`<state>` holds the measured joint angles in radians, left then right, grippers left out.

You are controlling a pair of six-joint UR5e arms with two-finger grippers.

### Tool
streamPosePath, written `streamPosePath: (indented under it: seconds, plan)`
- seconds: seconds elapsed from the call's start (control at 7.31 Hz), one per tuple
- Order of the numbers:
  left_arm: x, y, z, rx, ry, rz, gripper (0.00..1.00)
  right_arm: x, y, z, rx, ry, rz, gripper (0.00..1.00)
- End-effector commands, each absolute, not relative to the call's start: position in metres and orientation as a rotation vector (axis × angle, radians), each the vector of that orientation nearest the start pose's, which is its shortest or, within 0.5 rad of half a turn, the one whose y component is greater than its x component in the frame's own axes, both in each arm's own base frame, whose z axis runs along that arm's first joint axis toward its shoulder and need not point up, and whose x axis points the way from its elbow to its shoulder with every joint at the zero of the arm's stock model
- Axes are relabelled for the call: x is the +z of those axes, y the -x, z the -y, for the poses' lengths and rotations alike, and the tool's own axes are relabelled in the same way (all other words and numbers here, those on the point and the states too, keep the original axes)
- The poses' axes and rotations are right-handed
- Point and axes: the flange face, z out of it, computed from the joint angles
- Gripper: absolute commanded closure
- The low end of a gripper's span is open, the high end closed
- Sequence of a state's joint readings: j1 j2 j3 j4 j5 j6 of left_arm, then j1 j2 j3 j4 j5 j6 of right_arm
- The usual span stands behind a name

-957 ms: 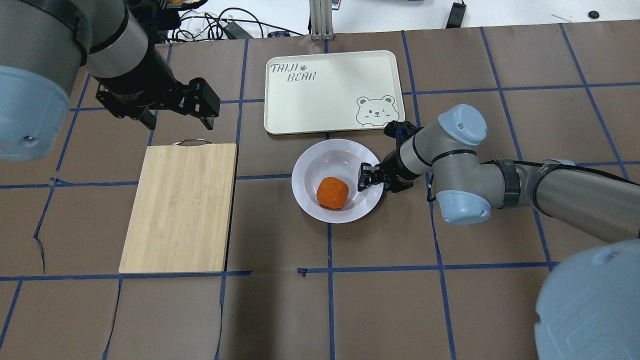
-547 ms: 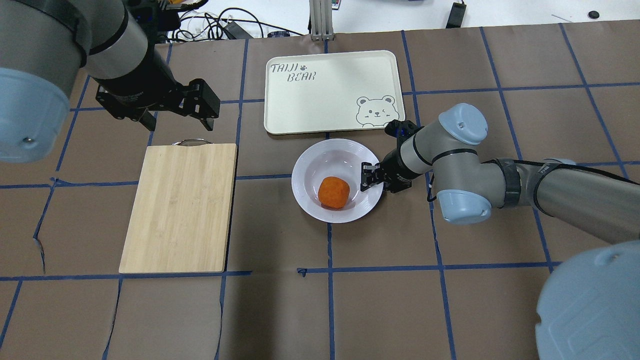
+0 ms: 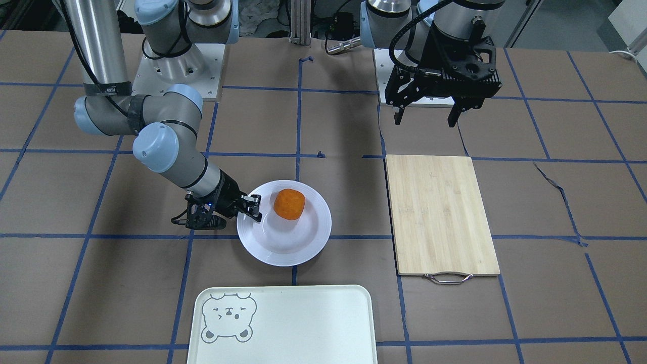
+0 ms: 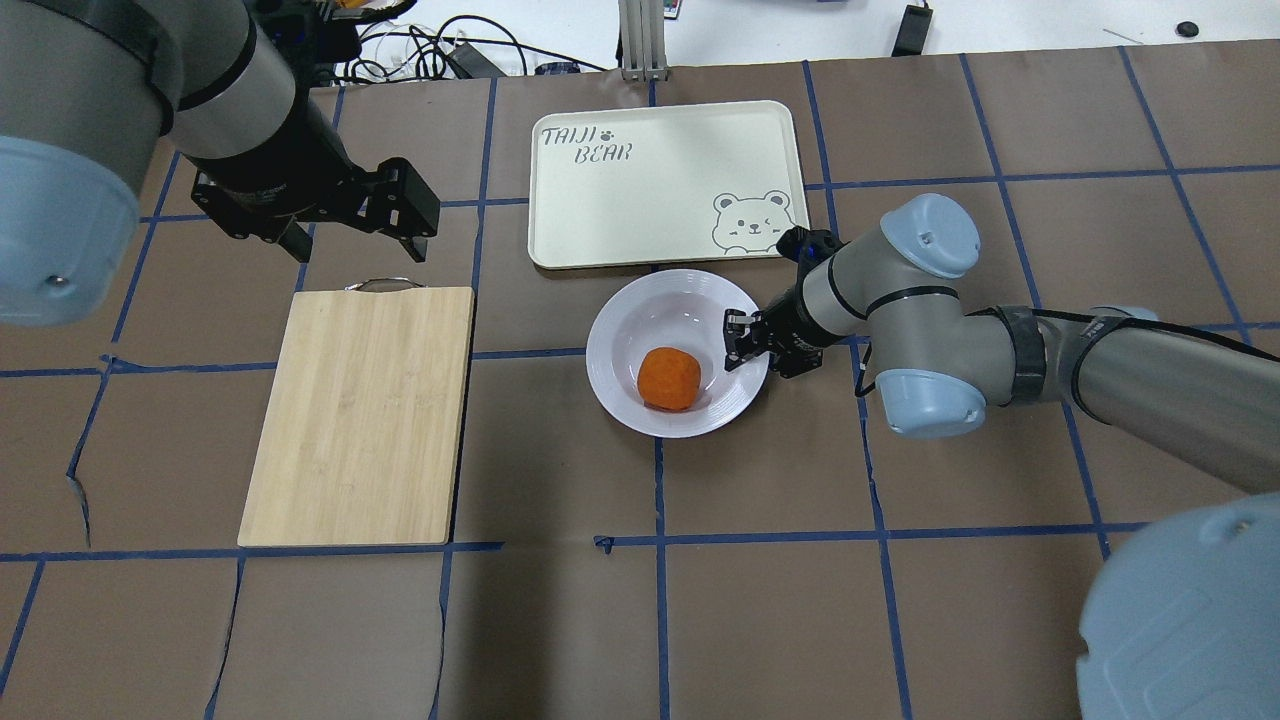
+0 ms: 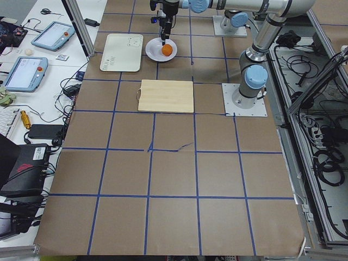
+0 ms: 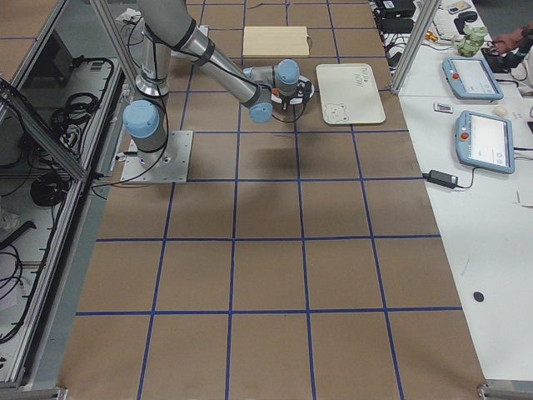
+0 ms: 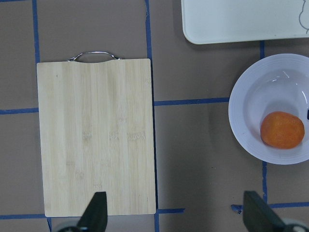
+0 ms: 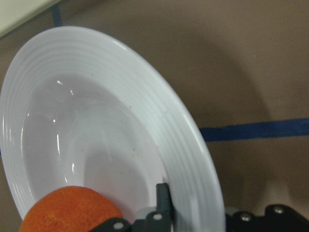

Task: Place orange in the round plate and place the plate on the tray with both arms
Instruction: 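Lift the plate with the right gripper and set it on the bear tray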

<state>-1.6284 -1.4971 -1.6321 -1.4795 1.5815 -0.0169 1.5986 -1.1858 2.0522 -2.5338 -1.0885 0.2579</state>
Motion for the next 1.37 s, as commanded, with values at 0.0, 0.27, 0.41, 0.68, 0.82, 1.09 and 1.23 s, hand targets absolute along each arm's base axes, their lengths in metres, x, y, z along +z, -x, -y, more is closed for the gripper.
streamPosePath:
  seconds: [0.0,0.27,0.41,0.68,0.82,1.09,1.23]
  plan:
    - [0.502,0.159,0.462,-0.162,-0.062,-3.13,0.0,0.198,-0.194,0.535,-0.047,-0.308,-2.632,0.94]
    - [0.503,0.159,0.462,-0.166,-0.062,-3.13,0.0,0.216,-0.19,0.555,-0.025,-0.356,-2.626,0.94]
    - [0.506,0.159,0.463,-0.173,-0.062,-3.131,0.0,0.23,-0.191,0.565,-0.048,-0.36,-2.585,0.94]
    - [0.503,0.158,0.463,-0.166,-0.059,-3.131,0.0,0.265,-0.194,0.612,-0.126,-0.428,-2.53,0.93]
    - [0.503,0.158,0.463,-0.166,-0.059,-3.131,0.0,0.26,-0.195,0.656,-0.142,-0.479,-2.507,0.93]
    - [0.503,0.159,0.462,-0.166,-0.057,-3.132,0.0,0.243,-0.196,0.735,-0.211,-0.477,-2.492,0.92]
    - [0.503,0.159,0.462,-0.166,-0.059,-3.131,0.0,0.222,-0.197,0.751,-0.192,-0.495,-2.486,0.92]
